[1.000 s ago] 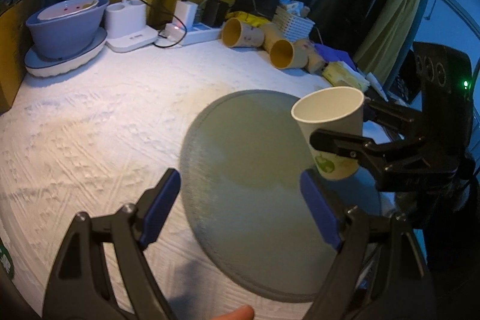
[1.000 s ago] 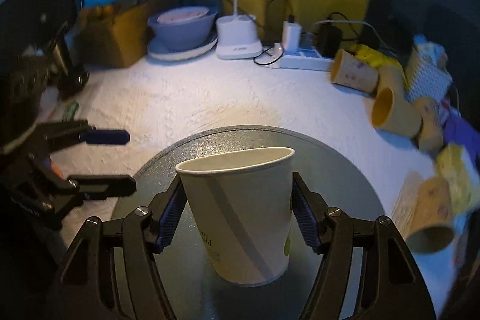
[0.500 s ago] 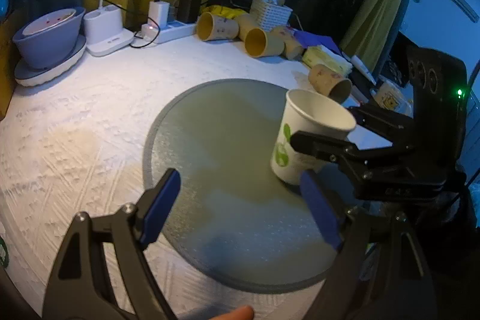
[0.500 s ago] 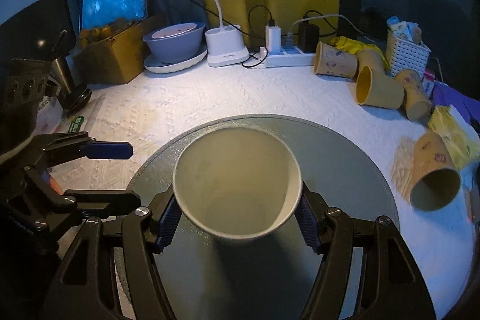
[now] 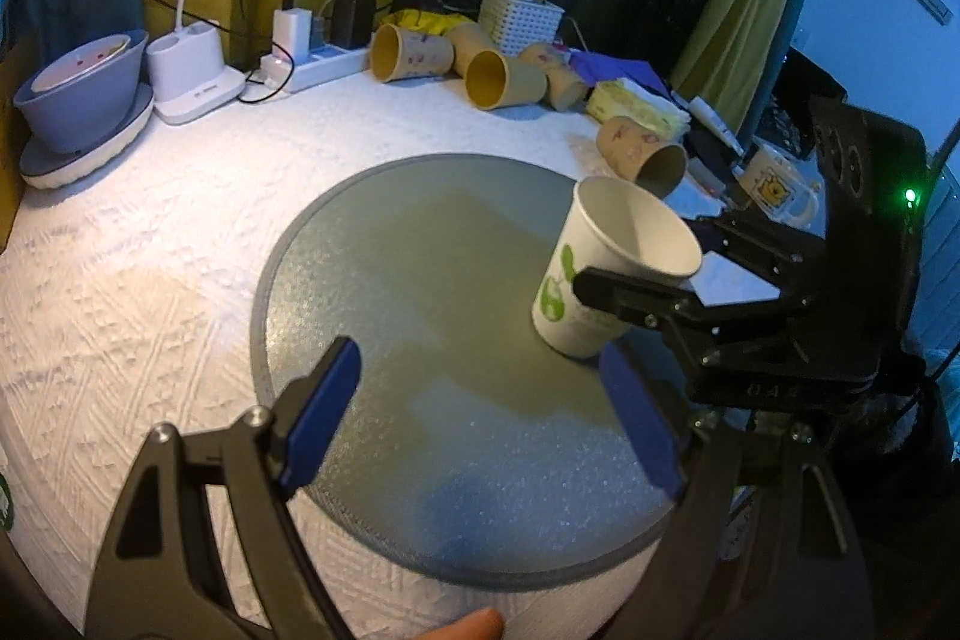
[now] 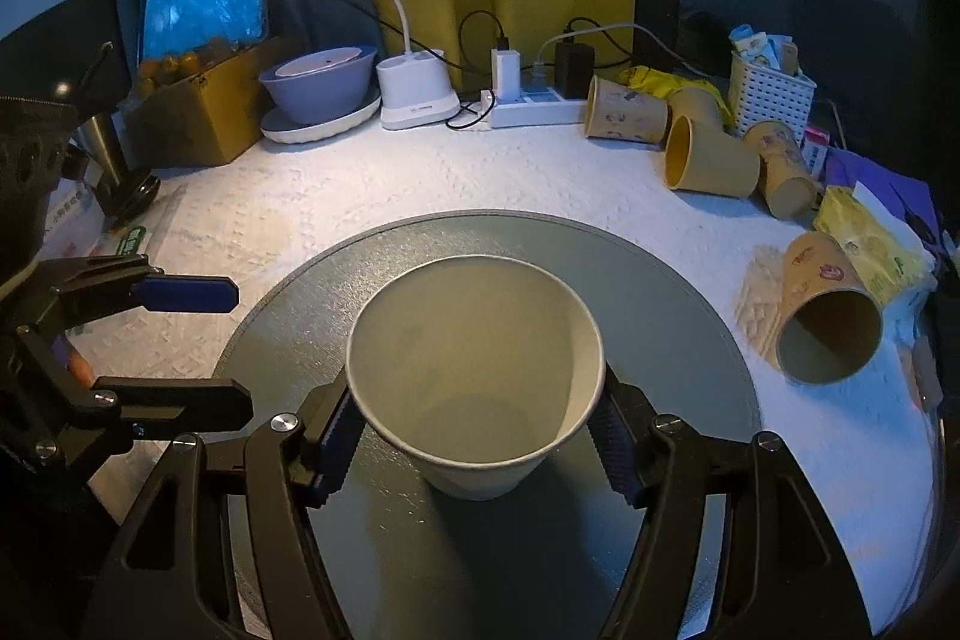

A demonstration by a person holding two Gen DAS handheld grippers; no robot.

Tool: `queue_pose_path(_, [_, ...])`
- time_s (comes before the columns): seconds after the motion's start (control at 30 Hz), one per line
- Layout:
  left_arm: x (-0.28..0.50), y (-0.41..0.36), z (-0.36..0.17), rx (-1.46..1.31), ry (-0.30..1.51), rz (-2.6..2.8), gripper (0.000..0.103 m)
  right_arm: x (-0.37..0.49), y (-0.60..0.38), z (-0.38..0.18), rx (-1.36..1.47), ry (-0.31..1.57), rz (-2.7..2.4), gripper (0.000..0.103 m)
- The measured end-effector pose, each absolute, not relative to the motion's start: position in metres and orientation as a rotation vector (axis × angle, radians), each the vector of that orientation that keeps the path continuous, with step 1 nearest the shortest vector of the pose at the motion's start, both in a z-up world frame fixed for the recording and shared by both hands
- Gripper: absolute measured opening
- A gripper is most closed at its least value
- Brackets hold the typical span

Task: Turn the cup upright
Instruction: 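Lower the upright cup onto the grey mat and open the right gripper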

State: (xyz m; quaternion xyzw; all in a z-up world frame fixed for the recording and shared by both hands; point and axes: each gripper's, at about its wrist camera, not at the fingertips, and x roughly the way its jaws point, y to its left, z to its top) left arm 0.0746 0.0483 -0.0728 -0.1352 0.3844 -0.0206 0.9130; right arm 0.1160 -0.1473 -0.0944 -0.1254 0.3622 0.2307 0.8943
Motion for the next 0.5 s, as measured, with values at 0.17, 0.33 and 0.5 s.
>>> queue_pose_path(0.17, [0.076, 0.044, -0.073, -0.268, 0.795, -0.038, 0.083, 0.115, -0.151, -0.095, -0.255, 0.751, 0.457, 0.070])
queue_pose_path(0.33, [0.073, 0.041, -0.071, -0.260, 0.785, -0.040, 0.083, 0.111, -0.154, -0.096, -0.251, 0.755, 0.420, 0.070])
queue_pose_path(0.5, [0.067, 0.036, -0.069, -0.251, 0.774, -0.040, 0.083, 0.102, -0.157, -0.096, -0.247, 0.754, 0.395, 0.072])
